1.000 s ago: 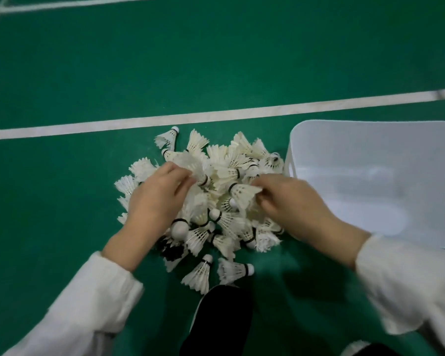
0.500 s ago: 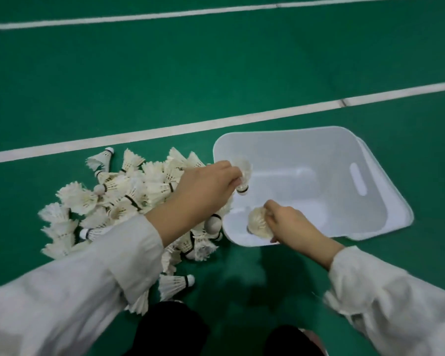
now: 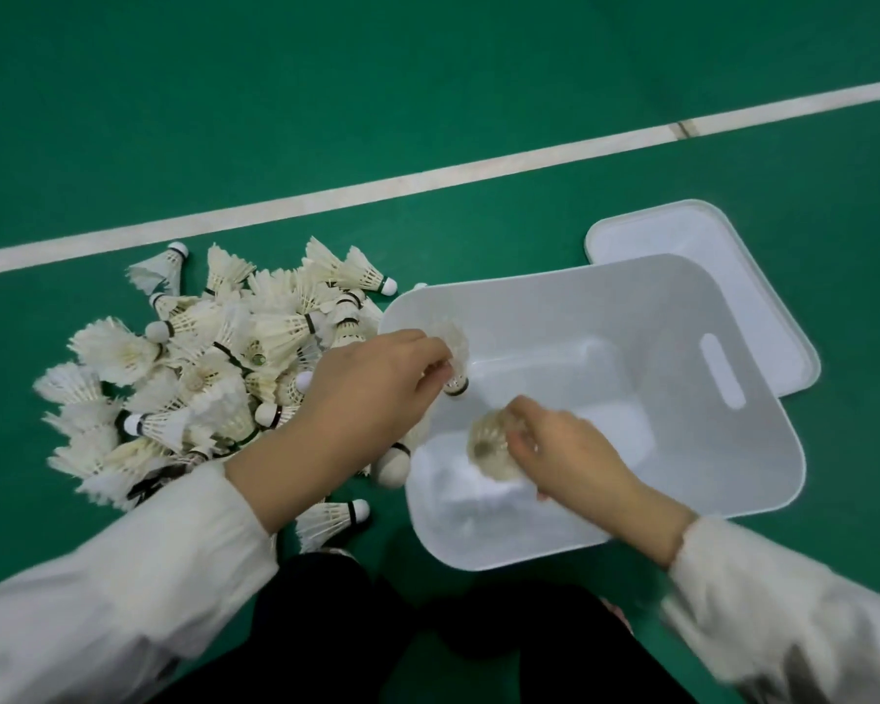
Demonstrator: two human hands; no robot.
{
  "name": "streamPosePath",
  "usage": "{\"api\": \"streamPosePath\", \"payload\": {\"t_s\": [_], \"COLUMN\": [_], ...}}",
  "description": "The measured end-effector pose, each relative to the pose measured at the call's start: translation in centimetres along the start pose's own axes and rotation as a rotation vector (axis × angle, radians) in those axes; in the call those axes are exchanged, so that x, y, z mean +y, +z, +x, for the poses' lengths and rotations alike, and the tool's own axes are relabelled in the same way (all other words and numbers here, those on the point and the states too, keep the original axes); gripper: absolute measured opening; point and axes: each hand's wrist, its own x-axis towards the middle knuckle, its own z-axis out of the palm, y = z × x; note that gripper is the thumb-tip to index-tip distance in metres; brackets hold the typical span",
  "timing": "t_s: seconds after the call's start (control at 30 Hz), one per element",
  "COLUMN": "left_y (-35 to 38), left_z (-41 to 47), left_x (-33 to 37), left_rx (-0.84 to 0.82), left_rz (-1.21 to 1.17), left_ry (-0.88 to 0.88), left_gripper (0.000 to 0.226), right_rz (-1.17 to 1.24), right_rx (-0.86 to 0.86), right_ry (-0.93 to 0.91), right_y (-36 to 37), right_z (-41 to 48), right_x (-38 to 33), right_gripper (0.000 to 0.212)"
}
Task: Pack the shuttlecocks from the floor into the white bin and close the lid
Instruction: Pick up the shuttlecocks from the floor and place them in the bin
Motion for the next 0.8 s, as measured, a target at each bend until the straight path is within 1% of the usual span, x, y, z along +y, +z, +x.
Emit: {"api": "streamPosePath", "payload": {"t_s": [0.07, 0.1, 0.2, 0.3, 0.4, 0.47, 0.53, 0.57, 0.6, 0.67, 0.7, 0.73, 0.8], "left_y": [0.3, 0.4, 0.9, 1.3, 1.5, 1.4, 1.4, 1.4, 1.3, 1.2, 1.0, 0.9, 0.8], "left_z": [0.0, -0.1, -0.5, -1.0, -1.3, -1.4, -1.4, -1.4, -1.4, -1.5, -1.5, -1.6, -1.6], "left_x": [-0.3, -0.4, -0.8, -1.0, -1.0, -1.0, -1.0, -1.0, -1.0, -0.9, -0.9, -0.7, -0.3], "left_rx": [0.000, -0.005, -0.017, -0.051, -0.053, -0.058, -0.071, -0.080, -0.087, -0.087, -0.085, -0.085, -0.098], "left_rz": [-0.006, -0.017, -0.048, -0.062, -0.068, -0.065, -0.059, -0.057, -0.054, -0.051, -0.057, -0.067, -0.091], "left_ry": [-0.046, -0.073, -0.129, -0.120, -0.117, -0.124, -0.126, -0.128, -0.130, -0.122, -0.105, -0.079, -0.024], "left_gripper": [0.024, 0.025, 0.022, 0.021, 0.022, 0.022, 0.023, 0.023, 0.023, 0.024, 0.024, 0.024, 0.022], "right_rz": [0.152, 0.191, 0.212, 0.227, 0.300, 0.423, 0.611, 0.661, 0.653, 0.555, 0.504, 0.454, 0.384], "right_rx": [0.025, 0.029, 0.010, -0.014, -0.031, -0.069, -0.088, -0.059, 0.000, 0.114, 0.113, 0.073, -0.023], "right_ry": [0.110, 0.149, 0.184, 0.194, 0.273, 0.314, 0.324, 0.296, 0.235, 0.032, -0.079, -0.164, -0.236], "right_y": [-0.5, -0.6, 0.1, 1.2, 1.5, 1.4, 1.0, 0.6, 0.1, -0.9, -1.2, -1.5, -1.5], "right_z": [2.2, 3.3, 6.0, 8.0, 8.8, 8.5, 7.6, 7.0, 6.1, 4.0, 3.0, 2.2, 1.4], "right_x": [0.3, 0.3, -0.4, -1.0, -0.8, -0.4, 0.0, -0.1, -0.3, -0.9, -1.5, -2.1, -3.3], "right_gripper": [0.017, 0.019, 0.024, 0.017, 0.017, 0.025, 0.042, 0.046, 0.046, 0.046, 0.049, 0.052, 0.054]}}
